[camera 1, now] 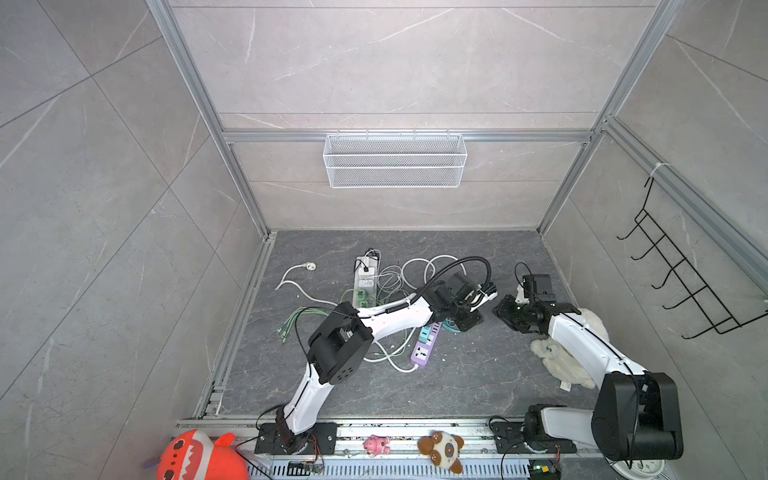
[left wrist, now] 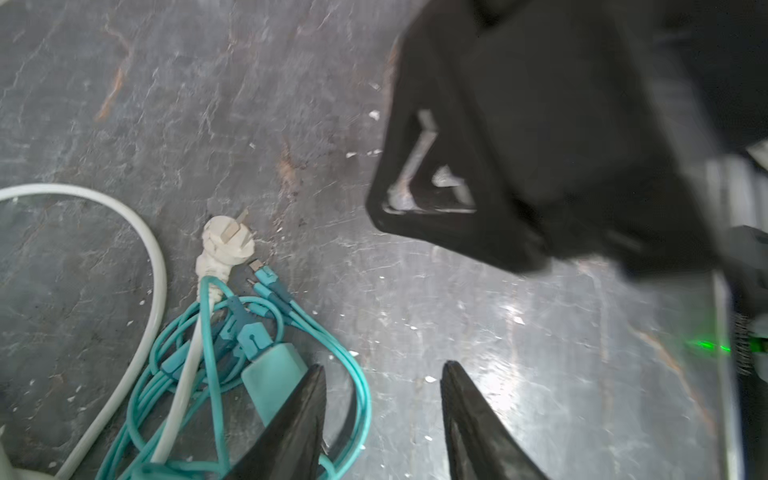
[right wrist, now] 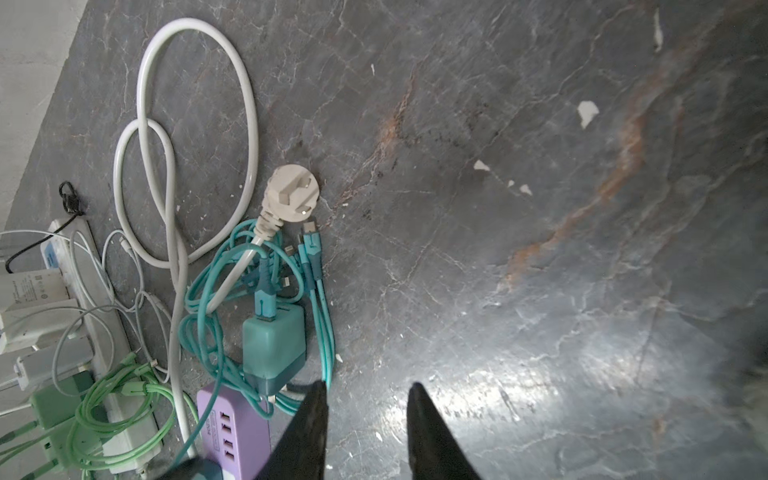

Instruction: Insert the plug

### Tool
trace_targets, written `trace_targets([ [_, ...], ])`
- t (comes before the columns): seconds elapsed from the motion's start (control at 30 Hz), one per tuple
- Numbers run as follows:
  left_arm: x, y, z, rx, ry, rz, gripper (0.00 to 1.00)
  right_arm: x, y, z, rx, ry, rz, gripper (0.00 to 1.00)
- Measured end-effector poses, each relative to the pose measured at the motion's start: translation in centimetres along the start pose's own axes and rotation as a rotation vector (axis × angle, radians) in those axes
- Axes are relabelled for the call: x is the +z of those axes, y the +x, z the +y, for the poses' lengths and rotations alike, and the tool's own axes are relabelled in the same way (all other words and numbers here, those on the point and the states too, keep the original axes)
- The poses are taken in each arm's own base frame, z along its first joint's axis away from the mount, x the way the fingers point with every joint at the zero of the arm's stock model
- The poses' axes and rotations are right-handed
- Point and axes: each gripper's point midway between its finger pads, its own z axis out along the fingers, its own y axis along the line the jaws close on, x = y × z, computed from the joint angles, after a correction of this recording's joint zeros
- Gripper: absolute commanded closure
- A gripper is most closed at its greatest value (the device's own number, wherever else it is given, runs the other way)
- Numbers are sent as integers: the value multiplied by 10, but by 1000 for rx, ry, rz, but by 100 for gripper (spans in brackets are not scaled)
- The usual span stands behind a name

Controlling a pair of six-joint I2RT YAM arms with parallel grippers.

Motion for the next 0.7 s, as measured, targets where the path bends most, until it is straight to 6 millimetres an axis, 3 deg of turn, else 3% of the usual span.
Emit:
trace_targets([
  [0.27, 32, 36, 40, -40, -155, 153, 53, -15, -3, 8, -26, -32, -35, 65],
  [0.53, 26, 38, 45, -64, -186, 196, 53, -21, -4, 11, -30, -48, -45, 65],
  [0.7, 40, 46, 49, -96, -184, 235, 55, -22, -4, 12, -32, -53, -49, 64],
])
